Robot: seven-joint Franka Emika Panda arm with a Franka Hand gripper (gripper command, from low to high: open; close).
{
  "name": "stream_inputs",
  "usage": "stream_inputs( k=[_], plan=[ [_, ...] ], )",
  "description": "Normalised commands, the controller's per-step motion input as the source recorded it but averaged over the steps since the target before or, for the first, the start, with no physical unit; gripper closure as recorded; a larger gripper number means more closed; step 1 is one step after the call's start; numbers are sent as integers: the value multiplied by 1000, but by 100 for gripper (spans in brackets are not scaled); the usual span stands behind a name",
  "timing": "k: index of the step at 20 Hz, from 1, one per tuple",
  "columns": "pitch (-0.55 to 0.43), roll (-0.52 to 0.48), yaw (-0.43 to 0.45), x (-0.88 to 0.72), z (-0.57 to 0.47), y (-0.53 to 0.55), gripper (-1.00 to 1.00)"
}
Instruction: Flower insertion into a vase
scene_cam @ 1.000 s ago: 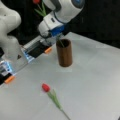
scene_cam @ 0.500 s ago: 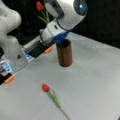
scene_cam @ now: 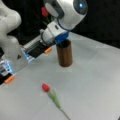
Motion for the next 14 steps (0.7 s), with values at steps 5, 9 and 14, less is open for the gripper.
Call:
stream_inputs(
  k=[5,9,14],
  plan=[
    [143,-119,63,431,5,74,-100],
    [137,-167,72,433,11,45,-100],
    [-156,-262,52,396,89,27,-100]
  ],
)
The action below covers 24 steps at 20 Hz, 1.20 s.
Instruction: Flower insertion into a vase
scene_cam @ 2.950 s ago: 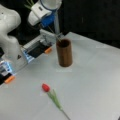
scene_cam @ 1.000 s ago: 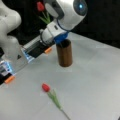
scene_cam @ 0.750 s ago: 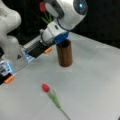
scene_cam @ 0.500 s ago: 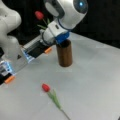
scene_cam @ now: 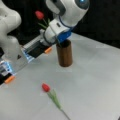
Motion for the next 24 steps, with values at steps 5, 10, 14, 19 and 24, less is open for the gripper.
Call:
stream_inputs(
  k=[5,10,14,19,24],
  plan=[
    [-917,-191,-32,130,171,40,-100],
    [-866,-231,-31,-355,174,19,-100],
    [-589,-144,-59,-345,57,-109,-100],
    [-329,-80,-12,-59,-23,-354,-100],
    [-99,-24,16,262,29,-449,-100]
  ],
)
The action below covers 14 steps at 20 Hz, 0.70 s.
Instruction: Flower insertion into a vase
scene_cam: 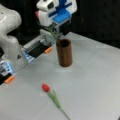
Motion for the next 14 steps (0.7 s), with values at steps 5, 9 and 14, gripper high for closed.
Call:
stream_inputs(
  k=[5,9,14],
  plan=[
    [28,-76,71,370,53,-477,-100],
    [81,-101,107,336,60,-432,-100],
    [128,-108,140,356,25,-499,-100]
  ],
)
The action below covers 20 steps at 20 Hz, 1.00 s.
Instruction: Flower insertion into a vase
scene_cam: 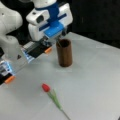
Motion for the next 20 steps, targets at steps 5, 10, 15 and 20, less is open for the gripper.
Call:
stream_inputs(
  k=[5,10,15,20],
  plan=[
    [150,-106,168,397,-81,-535,-100],
    [158,-92,158,397,-162,-454,-100],
    [179,-103,230,377,-122,-317,-100],
    [174,-127,274,392,-216,-313,-100]
  ],
)
